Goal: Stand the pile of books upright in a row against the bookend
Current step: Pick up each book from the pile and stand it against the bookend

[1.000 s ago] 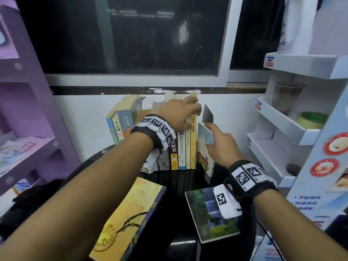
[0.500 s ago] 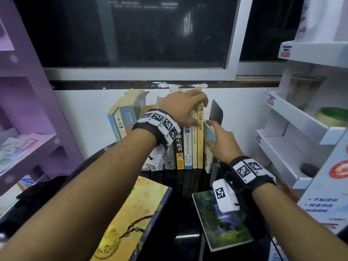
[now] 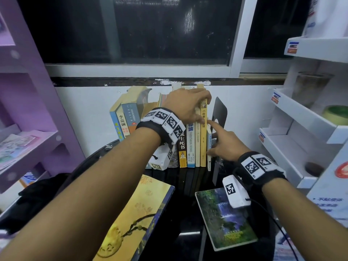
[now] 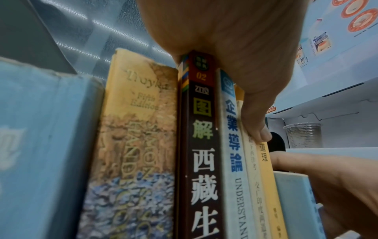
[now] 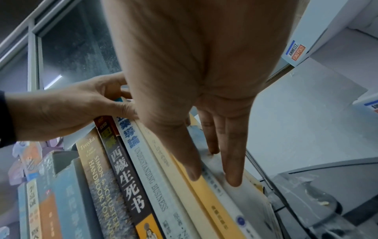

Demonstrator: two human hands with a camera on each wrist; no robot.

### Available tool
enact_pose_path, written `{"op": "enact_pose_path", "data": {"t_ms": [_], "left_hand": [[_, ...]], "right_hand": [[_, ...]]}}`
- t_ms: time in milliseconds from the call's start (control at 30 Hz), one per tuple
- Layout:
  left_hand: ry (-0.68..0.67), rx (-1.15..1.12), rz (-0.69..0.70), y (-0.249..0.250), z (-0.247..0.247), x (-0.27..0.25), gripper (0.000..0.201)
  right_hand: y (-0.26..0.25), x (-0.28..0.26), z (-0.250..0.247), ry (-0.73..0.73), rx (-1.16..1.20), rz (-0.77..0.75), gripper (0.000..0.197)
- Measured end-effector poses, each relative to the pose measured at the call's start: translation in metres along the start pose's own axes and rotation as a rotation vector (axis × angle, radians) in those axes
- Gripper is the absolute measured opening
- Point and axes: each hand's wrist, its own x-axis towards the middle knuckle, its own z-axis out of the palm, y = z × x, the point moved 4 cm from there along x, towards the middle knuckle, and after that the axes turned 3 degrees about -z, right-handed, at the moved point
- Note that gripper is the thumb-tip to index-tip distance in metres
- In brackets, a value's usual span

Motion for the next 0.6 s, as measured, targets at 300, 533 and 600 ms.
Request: {"op": "enact_pose_path", "data": {"t_ms": [300,533,600], "left_hand": [[0.005,-0.028,-0.008,-0.0028,0.001,0.0006,0.047],[0.011,-0.035,-0.02,-0.0039,0.0021,0.0011,0.047],[0.009,-0.035,-0.025,-0.0037,0.0028,0.0012,0.048]], "right_hand": [[-0.0006,0.0006,0.007,-0.022,-0.036,-0.048,0.112],[0.0043,0.0038,0.0077,-0.007,-0.014,-0.035,0.11],[0.0058,0.0057,0.0078,-0.002,-0.013,-0.03,0.11]]}}
